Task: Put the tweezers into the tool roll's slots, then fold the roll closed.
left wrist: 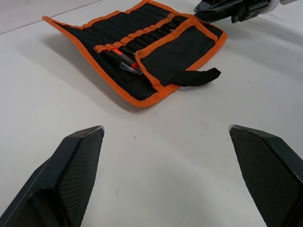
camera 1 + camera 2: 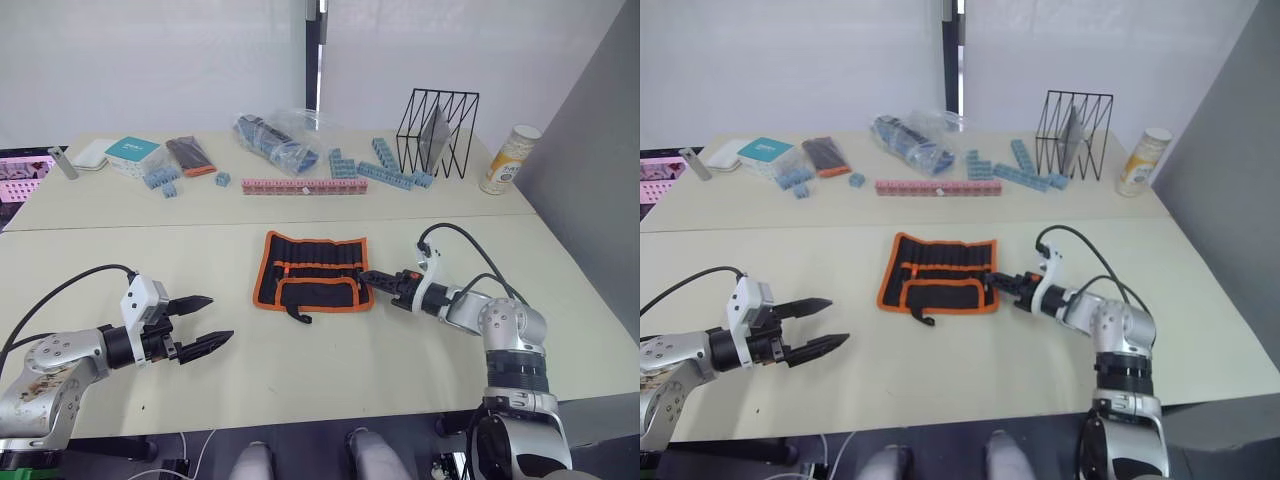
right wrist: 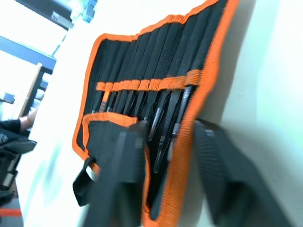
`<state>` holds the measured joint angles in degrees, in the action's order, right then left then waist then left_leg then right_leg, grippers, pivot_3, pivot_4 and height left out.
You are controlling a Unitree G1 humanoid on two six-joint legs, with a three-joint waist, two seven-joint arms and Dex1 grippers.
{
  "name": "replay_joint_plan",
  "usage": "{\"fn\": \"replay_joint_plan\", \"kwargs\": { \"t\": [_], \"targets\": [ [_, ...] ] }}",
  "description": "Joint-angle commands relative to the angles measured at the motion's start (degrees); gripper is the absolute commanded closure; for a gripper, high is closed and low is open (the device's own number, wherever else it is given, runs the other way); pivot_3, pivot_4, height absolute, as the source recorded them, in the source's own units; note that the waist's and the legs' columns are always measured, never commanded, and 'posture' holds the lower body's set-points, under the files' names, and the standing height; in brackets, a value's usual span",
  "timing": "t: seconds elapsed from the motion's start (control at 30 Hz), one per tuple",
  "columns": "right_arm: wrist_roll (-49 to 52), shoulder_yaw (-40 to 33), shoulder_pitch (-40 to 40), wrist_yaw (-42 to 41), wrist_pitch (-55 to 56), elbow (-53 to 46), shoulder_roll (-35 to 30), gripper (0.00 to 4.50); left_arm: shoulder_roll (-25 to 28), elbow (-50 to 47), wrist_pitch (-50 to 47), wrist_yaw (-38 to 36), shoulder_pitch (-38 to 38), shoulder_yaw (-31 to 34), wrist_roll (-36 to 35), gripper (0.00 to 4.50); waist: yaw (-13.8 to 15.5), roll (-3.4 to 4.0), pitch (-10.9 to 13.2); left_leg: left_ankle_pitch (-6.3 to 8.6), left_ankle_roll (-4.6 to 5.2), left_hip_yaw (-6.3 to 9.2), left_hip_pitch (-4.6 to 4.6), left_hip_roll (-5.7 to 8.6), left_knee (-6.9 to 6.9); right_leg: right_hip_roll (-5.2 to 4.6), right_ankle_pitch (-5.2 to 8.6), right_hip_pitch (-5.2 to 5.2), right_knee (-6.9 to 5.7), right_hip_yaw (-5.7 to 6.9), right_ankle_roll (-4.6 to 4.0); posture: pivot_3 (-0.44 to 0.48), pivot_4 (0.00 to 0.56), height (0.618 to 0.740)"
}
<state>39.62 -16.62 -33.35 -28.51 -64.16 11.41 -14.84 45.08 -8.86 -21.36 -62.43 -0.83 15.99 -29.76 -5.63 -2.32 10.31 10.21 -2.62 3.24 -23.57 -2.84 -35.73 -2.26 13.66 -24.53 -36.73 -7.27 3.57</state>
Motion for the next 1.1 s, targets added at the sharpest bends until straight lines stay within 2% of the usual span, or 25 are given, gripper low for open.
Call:
{"fn": "replay_joint_plan", "kwargs": {
  "t": [0.03,0.4,0.73,0.87,1.1],
  "targets": [
    [2.0,-1.1,-0.3,-0.1,-0.1,-1.3,0.3,4.48,0.0,0.3,1.4,-0.2,0.6,-0.1,0.2,0.00,0.0,0.00,0.0,0.00,0.00,0.00,0.00,0.00,0.00,0.00,0.00,0.00,0.00,0.00,0.00,0.000,0.150,0.737],
    [3.3,-1.9,-0.1,-0.9,-1.2,-1.6,-2.4,4.48,0.1,0.5,1.8,-0.4,1.1,-0.9,0.1,0.00,0.0,0.01,0.0,0.00,0.00,0.00,-0.02,0.00,0.01,0.00,0.01,-0.01,0.02,0.00,-0.01,0.000,0.150,0.737],
    [5.6,-0.9,0.2,-6.8,-4.7,-3.3,-13.3,4.48,-1.2,-0.2,0.6,0.0,1.5,-2.8,-0.5,0.00,0.2,0.07,0.0,0.00,0.00,0.01,-0.14,0.03,0.00,0.00,0.02,-0.02,0.14,-0.02,0.00,0.000,0.150,0.737],
    [7.6,-0.8,-2.2,-5.8,-7.1,-4.9,-12.0,4.48,-1.7,-0.5,1.0,0.1,1.2,-3.6,-0.1,0.00,-0.2,0.07,0.0,0.00,0.01,0.00,-0.14,0.02,0.00,0.00,0.00,-0.04,0.12,-0.02,0.01,0.000,0.150,0.737],
    [8.3,0.3,-4.3,-0.5,-9.6,-7.3,-4.5,4.48,-2.3,0.0,1.5,1.3,1.3,-4.4,0.7,0.00,0.0,0.08,0.1,0.00,0.01,0.02,-0.17,0.02,-0.02,0.01,-0.01,-0.09,0.05,-0.02,0.04,0.000,0.150,0.737]
  ]
}}
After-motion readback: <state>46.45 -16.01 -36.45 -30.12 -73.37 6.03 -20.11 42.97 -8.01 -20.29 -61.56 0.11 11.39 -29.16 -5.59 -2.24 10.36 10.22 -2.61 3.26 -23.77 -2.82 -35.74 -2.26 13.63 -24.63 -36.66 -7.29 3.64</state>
